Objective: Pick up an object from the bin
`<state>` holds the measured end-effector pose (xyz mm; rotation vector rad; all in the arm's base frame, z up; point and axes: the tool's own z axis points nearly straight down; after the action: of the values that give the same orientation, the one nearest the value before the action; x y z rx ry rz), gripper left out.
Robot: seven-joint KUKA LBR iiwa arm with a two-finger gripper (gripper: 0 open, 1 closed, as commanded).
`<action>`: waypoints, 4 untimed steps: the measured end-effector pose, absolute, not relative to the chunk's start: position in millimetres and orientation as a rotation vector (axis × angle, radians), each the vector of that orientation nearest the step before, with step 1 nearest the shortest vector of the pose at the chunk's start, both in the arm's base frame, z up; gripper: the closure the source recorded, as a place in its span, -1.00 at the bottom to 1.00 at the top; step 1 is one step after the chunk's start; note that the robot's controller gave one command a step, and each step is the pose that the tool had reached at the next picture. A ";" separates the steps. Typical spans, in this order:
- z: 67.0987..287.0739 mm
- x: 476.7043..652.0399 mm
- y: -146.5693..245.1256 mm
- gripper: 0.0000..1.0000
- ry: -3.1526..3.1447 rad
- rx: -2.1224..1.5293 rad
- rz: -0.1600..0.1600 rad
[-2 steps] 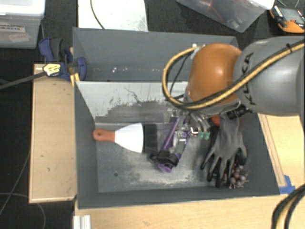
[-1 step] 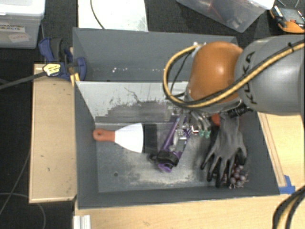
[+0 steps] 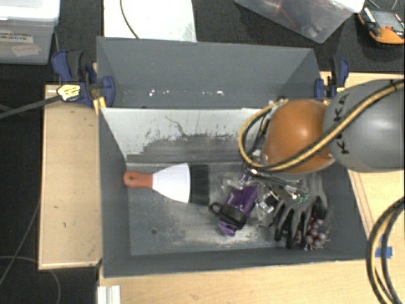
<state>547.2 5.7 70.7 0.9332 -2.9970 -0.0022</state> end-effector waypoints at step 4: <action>70.1 556.5 -26.6 1.00 -2.834 1.348 -0.012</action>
Offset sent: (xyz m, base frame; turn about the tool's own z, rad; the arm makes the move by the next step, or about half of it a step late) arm 0.0123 -0.0056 0.0293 -0.2391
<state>556.5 -26.6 70.1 1.3475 -2.8344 -0.0121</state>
